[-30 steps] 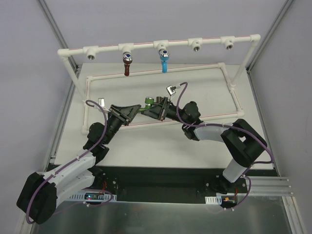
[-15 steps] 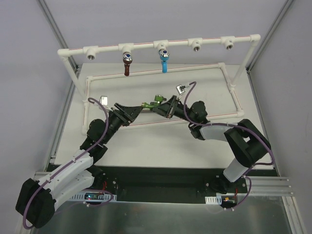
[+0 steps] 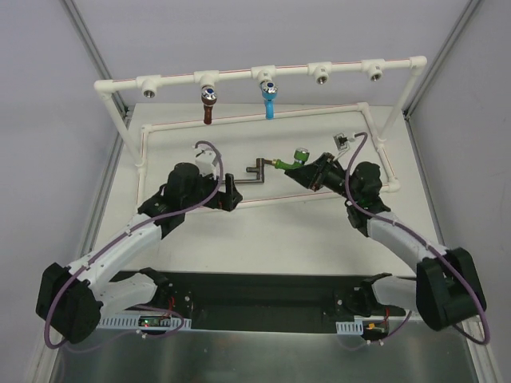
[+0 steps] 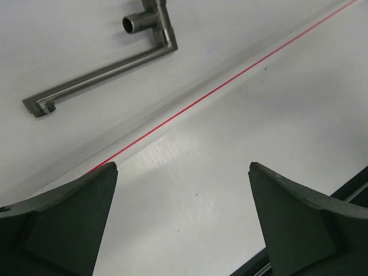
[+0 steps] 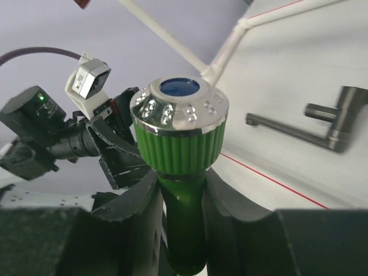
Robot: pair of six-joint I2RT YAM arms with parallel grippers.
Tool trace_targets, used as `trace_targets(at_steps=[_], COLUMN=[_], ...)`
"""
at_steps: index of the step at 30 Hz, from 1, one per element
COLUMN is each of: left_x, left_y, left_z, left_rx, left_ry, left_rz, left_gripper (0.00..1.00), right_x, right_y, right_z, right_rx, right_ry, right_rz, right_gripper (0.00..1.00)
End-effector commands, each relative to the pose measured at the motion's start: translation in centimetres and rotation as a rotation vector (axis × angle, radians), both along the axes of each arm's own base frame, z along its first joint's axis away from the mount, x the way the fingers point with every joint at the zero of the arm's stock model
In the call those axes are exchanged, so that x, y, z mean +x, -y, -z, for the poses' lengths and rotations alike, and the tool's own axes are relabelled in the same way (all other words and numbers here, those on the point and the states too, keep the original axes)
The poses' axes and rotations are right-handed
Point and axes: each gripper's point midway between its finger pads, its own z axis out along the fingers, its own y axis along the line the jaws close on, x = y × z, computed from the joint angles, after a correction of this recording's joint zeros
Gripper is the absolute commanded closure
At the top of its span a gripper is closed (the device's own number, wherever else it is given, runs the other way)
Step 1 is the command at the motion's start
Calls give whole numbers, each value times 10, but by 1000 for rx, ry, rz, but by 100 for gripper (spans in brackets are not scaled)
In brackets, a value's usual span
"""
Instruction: Install the water faucets
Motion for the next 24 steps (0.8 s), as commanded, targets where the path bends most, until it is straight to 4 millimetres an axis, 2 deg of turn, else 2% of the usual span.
trace_targets(at_steps=[1, 3, 4, 5, 7, 8, 10, 12, 13, 16, 19, 23, 24], left_x=[-15, -17, -14, -15, -13, -13, -6, 0, 6, 21, 36, 47, 47], left_y=[1, 2, 3, 4, 3, 6, 10, 11, 14, 20, 25, 32, 33], left_z=[25, 39, 39, 51, 61, 73, 76, 91, 88, 109, 121, 132, 134], left_rx=[247, 341, 410, 459, 556, 593, 636, 677, 693, 763, 805, 781, 763], left_ry=[-15, -37, 0, -20, -2, -20, -3, -31, -8, -34, -45, -80, -91], left_rz=[209, 254, 290, 321, 373, 405, 439, 465, 481, 518, 538, 561, 567], left_gripper=[4, 3, 4, 4, 4, 4, 5, 5, 5, 6, 7, 14, 19], right_x=[-2, -6, -8, -10, -16, -16, -22, -25, -29, -35, -41, -47, -49], right_y=[31, 51, 61, 70, 82, 88, 95, 101, 105, 114, 120, 126, 126], right_z=[15, 22, 12, 21, 19, 19, 10, 11, 4, -5, -5, -7, -8], right_rx=[-331, -447, -491, -549, -604, -616, -605, -606, -597, -598, -611, -620, -621], right_ry=[126, 123, 187, 165, 198, 201, 234, 244, 268, 316, 314, 318, 325], right_rz=[115, 191, 222, 249, 280, 307, 344, 377, 398, 440, 456, 470, 471], right_gripper=[98, 98, 98, 98, 98, 98, 98, 98, 98, 98, 98, 98, 98])
